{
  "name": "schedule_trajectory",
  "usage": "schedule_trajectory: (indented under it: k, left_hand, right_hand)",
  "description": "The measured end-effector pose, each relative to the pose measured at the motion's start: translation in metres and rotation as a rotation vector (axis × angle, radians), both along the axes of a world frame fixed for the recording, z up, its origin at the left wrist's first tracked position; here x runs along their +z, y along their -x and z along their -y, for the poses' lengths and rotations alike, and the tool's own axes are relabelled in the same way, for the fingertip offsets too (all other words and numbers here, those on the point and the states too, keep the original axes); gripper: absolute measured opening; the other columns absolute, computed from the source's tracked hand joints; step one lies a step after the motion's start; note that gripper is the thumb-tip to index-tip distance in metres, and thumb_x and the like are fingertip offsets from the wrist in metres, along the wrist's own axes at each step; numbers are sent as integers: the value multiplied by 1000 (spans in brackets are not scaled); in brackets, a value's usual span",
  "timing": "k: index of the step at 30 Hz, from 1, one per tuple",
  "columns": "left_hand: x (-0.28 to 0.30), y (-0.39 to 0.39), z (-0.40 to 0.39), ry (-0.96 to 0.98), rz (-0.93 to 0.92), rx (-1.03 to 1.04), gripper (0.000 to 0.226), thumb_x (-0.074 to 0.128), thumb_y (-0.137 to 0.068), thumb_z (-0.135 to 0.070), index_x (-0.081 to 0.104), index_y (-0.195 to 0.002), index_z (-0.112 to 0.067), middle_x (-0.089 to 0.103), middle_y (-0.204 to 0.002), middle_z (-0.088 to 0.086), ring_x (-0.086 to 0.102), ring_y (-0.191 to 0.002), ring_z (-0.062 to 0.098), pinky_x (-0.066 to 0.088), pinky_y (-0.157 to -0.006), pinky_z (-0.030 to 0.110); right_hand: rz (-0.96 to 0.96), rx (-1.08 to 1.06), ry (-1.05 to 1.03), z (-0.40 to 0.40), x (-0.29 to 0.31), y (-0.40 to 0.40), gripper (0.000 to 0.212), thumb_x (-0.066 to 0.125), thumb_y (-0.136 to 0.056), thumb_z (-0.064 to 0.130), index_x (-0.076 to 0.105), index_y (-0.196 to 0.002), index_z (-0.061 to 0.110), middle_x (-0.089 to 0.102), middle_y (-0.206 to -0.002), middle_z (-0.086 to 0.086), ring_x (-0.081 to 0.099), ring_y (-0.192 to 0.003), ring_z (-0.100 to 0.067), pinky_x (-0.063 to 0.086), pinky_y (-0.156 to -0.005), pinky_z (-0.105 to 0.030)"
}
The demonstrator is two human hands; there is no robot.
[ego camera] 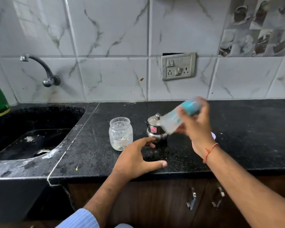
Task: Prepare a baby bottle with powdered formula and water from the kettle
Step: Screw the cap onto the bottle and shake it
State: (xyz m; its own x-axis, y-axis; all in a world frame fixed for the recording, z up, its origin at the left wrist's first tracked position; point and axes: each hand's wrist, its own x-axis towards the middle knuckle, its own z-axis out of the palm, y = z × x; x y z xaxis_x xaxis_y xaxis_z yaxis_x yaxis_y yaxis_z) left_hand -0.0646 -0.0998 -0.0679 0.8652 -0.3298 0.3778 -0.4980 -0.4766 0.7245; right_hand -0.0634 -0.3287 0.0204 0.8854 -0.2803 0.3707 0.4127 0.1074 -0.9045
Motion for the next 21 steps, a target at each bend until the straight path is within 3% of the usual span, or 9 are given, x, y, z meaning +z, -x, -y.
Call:
schedule_trajectory:
  k: [2,6,9,10,13,16,17,20,21]
  left_hand:
    - [1,2,-1,-1,15,13,93,86,-60,-92,66,-139,-47,73,-108,-30,56,-69,-19,39,-65,10]
    - [1,0,0,-4,12,0,97,86,-61,-91,64,-144,-46,70,-117,-36,57,-68,-20,41,-65,11]
    - [1,2,0,-11,16,16,94,85,-60,-92,66,-140,-47,70,-113,-39,63,-86,-20,48,-74,10]
    - [2,2,-1,-10,18,9,94,85,-59,-93,65,-140,-47,71,-117,-36,63,-86,-20,49,-74,12]
    - [1,0,1,8,-2,-6,100,85,-59,-94,62,-145,-49,70,-123,-34,57,-66,-16,43,-65,13]
    - [2,2,1,3,14,-1,102,83,-59,-96,63,-146,-47,71,-122,-33,55,-68,-19,39,-66,10]
    - [2,2,-1,0,25,-1,101,83,-59,-96,63,-145,-46,72,-121,-32,55,-68,-19,38,-66,9]
    - [1,-1,0,-5,10,-10,101,85,-60,-93,62,-146,-47,71,-123,-32,56,-68,-19,41,-67,11]
    - [1,-1,0,-5,1,-7,102,86,-60,-93,62,-147,-45,72,-123,-31,58,-72,-19,44,-69,13]
  right_hand:
    - [-61,116,279,-7,-8,4,71,96,-73,37,56,-130,51,77,-111,4,80,-99,-27,67,-61,-48]
    - [-7,-28,-65,0,-11,2,59,89,-87,27,53,-130,47,74,-115,-1,81,-98,-29,67,-64,-49]
    - [-61,95,223,-7,-19,7,63,93,-81,26,57,-126,53,77,-113,-4,80,-98,-31,67,-61,-51]
    - [-60,69,198,-8,-22,7,64,94,-81,26,58,-126,52,78,-112,-3,81,-96,-30,67,-60,-51]
    - [12,-78,-147,2,-18,3,56,87,-90,23,54,-131,41,73,-119,-5,81,-98,-29,66,-61,-47]
    - [-38,68,185,-5,-18,6,63,93,-82,23,58,-128,49,78,-110,0,81,-97,-28,66,-58,-47]
    - [-50,72,202,-7,-21,6,65,95,-79,24,59,-127,50,80,-108,2,81,-94,-26,66,-57,-47]
    - [10,-49,-96,1,-15,0,62,90,-87,27,53,-136,38,76,-114,-3,82,-95,-28,66,-59,-44]
    - [1,-35,-56,-1,-11,1,65,91,-85,29,52,-136,38,75,-116,-3,81,-96,-29,66,-59,-45]
